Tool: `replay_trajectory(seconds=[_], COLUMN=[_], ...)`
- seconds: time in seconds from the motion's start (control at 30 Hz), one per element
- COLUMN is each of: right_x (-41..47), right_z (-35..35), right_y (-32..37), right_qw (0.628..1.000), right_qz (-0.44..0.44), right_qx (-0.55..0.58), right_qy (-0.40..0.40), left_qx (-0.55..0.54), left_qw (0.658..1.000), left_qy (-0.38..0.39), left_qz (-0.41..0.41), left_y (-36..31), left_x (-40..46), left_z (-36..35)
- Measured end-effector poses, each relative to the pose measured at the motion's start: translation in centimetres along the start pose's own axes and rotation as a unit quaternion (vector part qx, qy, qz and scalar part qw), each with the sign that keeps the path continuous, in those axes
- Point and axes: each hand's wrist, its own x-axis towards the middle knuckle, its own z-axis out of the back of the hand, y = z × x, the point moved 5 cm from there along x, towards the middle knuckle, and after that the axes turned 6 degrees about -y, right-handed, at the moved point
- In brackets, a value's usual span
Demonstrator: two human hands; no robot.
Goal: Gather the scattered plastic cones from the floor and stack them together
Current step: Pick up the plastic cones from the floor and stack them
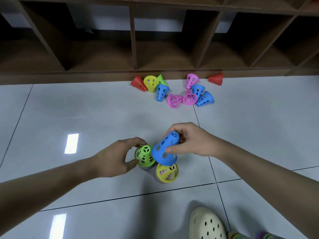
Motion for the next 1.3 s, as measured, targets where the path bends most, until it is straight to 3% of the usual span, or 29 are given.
replay_trajectory(seconds=[0.17, 0.43, 0.67, 0.9, 0.97, 1.13, 1.3], right_x=[-0.1, 1.9, 2.8, 3.2, 4.5, 9.0, 12.4], right_z=[-1.0, 1.2, 2.0, 0.6, 1.2, 6.3, 11.0], right_y=[0.5, -1.7, -3.0, -4.0, -4.8, -8.3, -12.0], right_qw=[0.993, 0.999, 0.999, 0.981, 0.986, 0.99, 0.965], right_qz=[0.019, 0.004, -0.009, -0.038, -0.048, -0.077, -0.102], right_qx=[-0.108, -0.046, -0.046, -0.157, -0.133, -0.021, -0.042], right_qy=[0.038, 0.0, 0.021, 0.111, 0.083, -0.112, -0.238], left_qx=[0.008, 0.007, 0.035, 0.065, 0.072, 0.071, 0.156], left_qw=[0.998, 0.993, 0.99, 0.985, 0.983, 0.982, 0.979], left_qy=[0.007, -0.051, -0.084, -0.104, -0.114, -0.122, -0.1], left_qz=[0.057, 0.107, 0.11, 0.122, 0.125, 0.125, 0.086], left_y=[2.0, 5.2, 7.3, 8.2, 8.4, 9.3, 9.9], left_x=[0.6, 5.6, 10.6, 15.0, 16.0, 19.7, 23.8], left_z=[0.8, 2.5, 3.0, 2.7, 2.8, 3.3, 3.0])
